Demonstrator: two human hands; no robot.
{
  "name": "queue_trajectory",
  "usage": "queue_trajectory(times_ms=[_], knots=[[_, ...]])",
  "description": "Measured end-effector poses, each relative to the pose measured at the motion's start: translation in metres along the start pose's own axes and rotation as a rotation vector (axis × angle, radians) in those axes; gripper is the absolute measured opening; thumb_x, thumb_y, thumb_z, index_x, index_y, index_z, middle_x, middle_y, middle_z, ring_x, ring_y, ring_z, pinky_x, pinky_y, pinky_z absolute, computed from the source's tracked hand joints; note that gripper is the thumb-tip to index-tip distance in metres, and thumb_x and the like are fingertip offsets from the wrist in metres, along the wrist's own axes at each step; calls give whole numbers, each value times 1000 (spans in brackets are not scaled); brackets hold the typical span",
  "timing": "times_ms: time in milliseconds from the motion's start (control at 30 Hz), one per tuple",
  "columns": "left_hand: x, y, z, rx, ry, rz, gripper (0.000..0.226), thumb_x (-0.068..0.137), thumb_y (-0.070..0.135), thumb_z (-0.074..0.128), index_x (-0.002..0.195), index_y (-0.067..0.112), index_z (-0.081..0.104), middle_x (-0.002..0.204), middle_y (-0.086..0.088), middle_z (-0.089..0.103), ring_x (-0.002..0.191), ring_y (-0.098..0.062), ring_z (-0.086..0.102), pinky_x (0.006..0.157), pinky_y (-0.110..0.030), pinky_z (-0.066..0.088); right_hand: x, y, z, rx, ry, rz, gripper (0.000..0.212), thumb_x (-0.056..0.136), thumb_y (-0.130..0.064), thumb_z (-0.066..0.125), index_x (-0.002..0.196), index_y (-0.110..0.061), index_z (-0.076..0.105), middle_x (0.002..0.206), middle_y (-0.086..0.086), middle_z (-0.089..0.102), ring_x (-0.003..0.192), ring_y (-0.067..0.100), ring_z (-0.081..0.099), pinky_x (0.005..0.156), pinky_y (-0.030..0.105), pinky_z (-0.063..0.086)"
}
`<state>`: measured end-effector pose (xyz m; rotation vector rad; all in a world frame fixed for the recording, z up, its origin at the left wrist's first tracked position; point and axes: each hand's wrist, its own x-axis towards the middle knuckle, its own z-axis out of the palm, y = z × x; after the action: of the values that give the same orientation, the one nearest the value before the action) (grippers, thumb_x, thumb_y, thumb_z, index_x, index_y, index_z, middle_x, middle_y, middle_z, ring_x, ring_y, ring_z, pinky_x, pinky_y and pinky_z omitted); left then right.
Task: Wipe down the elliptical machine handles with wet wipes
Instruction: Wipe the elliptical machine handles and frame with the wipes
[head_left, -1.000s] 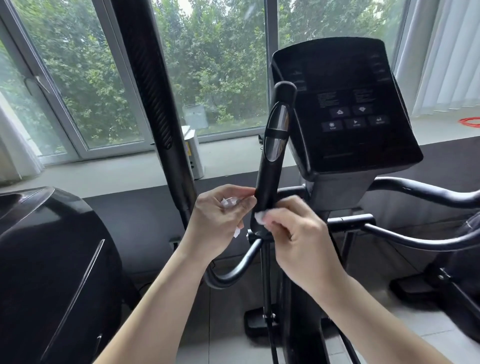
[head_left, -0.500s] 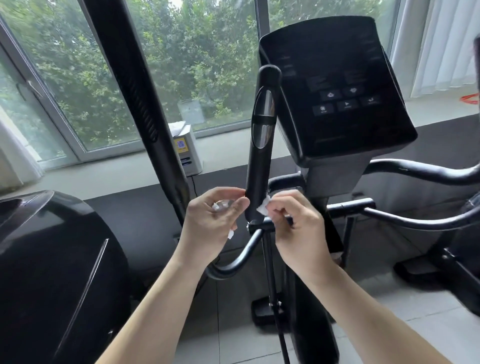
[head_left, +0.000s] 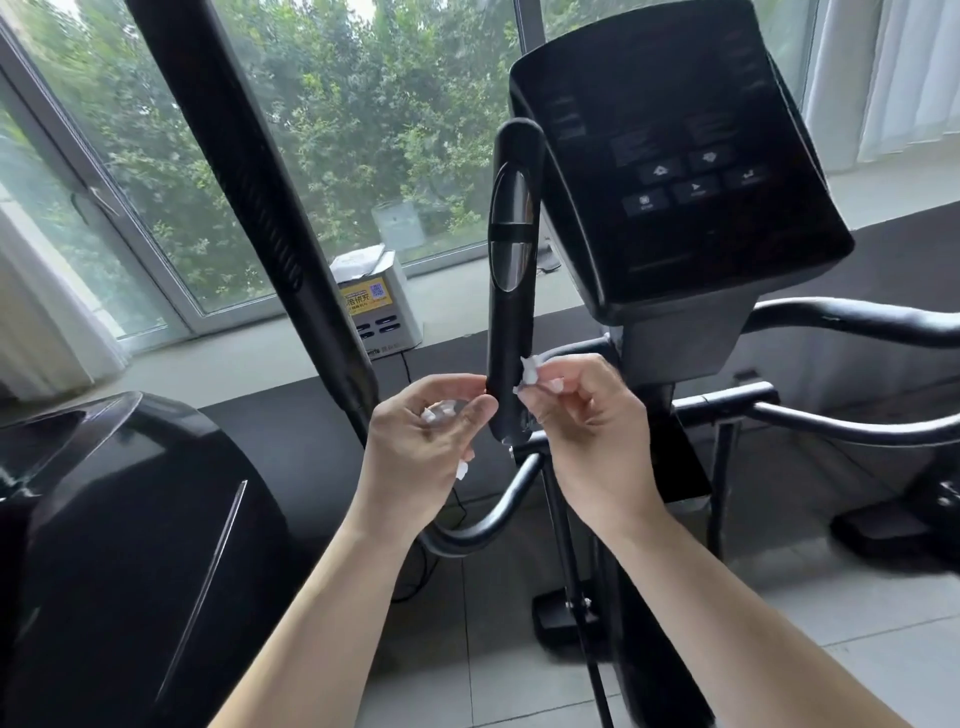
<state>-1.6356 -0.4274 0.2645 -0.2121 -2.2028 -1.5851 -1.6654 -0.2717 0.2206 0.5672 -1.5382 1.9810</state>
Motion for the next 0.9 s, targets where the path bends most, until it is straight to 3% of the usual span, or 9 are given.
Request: queue_trajectory(times_ms=[100, 233, 400, 533, 667, 800, 900], knots=[[0, 2, 1, 18, 4, 11, 12, 86, 17, 81, 98, 18, 79, 61, 7, 66, 53, -17, 54, 52, -19, 48, -6, 12, -3, -154, 10, -122, 9, 91, 4, 74, 93, -4, 70, 85, 2, 62, 73, 16, 63, 68, 21, 52], [-2, 5, 3, 49, 14, -7, 14, 86, 17, 81, 100, 17, 78, 58, 11, 65, 52, -14, 55, 51, -16, 48, -21, 29, -10, -245, -65, -152, 14, 93, 3, 73, 86, -6, 66, 77, 0, 56, 66, 20, 53, 62, 24, 43], [-1, 5, 2, 57, 32, -33, 14, 85, 19, 82, 98, 18, 79, 56, 4, 59, 50, -15, 54, 46, -19, 44, -23, 28, -21, -294, -40, 54, 24, 92, -6, 75, 83, -26, 66, 82, -10, 60, 75, 10, 58, 69, 18, 44], [0, 7, 3, 59, 28, -27, 14, 85, 17, 81, 99, 16, 79, 61, 6, 64, 51, -17, 54, 46, -20, 45, -12, 9, -10, -162, -35, -210, 9, 91, 7, 72, 90, -2, 69, 96, 7, 57, 80, 20, 61, 60, 26, 49], [-1, 6, 2, 73, 7, -22, 15, 86, 17, 80, 100, 15, 77, 58, 9, 64, 51, -14, 55, 45, -20, 45, -17, 18, -2, -212, -63, -301, 16, 87, 17, 72, 94, 4, 73, 95, 12, 61, 79, 13, 64, 64, 21, 49], [0, 8, 2, 84, 3, -28, 15, 86, 18, 80, 101, 15, 77, 55, 11, 63, 46, -8, 53, 46, -17, 43, -32, 37, -7, -278, -103, -247, 16, 87, 14, 73, 92, -1, 76, 90, 4, 60, 78, 7, 59, 67, 16, 44], [0, 8, 2, 74, 8, -31, 14, 87, 17, 80, 101, 15, 77, 55, 13, 63, 46, -7, 53, 46, -16, 43, -38, 50, -16, -376, -99, -71, 18, 88, 7, 75, 91, -10, 77, 92, 0, 63, 81, 11, 62, 73, 17, 48]])
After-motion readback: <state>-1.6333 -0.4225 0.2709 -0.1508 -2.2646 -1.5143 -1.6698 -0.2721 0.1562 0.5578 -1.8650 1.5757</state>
